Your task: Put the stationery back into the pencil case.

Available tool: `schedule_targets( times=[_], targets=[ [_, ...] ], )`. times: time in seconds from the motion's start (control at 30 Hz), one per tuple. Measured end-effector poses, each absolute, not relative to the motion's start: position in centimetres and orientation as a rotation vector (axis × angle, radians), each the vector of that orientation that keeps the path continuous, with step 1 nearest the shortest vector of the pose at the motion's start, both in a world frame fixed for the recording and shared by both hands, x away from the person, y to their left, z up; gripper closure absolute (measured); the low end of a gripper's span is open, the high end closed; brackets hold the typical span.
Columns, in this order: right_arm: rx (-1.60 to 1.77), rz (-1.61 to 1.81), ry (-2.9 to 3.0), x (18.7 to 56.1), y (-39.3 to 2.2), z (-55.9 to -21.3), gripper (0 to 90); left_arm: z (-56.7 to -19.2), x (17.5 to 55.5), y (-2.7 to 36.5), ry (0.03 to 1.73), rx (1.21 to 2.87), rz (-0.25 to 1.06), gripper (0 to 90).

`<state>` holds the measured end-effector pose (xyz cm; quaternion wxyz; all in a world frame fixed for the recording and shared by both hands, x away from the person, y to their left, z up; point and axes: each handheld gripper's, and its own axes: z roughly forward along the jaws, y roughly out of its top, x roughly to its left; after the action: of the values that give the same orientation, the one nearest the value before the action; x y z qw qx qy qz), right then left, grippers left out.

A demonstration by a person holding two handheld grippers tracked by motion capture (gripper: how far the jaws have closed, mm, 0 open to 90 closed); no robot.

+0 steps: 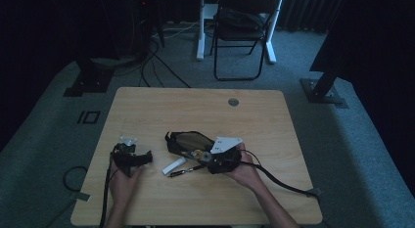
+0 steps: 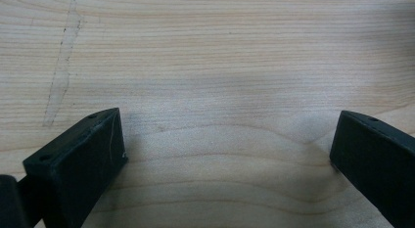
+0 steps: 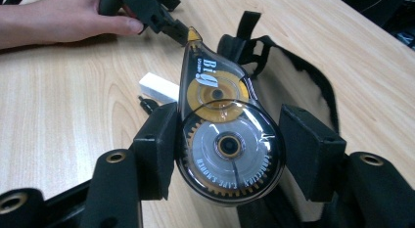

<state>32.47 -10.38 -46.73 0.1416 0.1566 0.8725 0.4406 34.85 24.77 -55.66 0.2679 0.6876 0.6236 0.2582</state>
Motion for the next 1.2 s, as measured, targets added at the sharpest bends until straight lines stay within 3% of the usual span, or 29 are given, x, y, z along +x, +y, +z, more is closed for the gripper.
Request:
schedule_targets(
  times=[1.2],
  targets=[
    [0.529,1.254,2.474,34.8,-11.5,-45.4,41.7,-55.7,34.9,24.8,1.684,1.853,0.696,0.0]
  ],
)
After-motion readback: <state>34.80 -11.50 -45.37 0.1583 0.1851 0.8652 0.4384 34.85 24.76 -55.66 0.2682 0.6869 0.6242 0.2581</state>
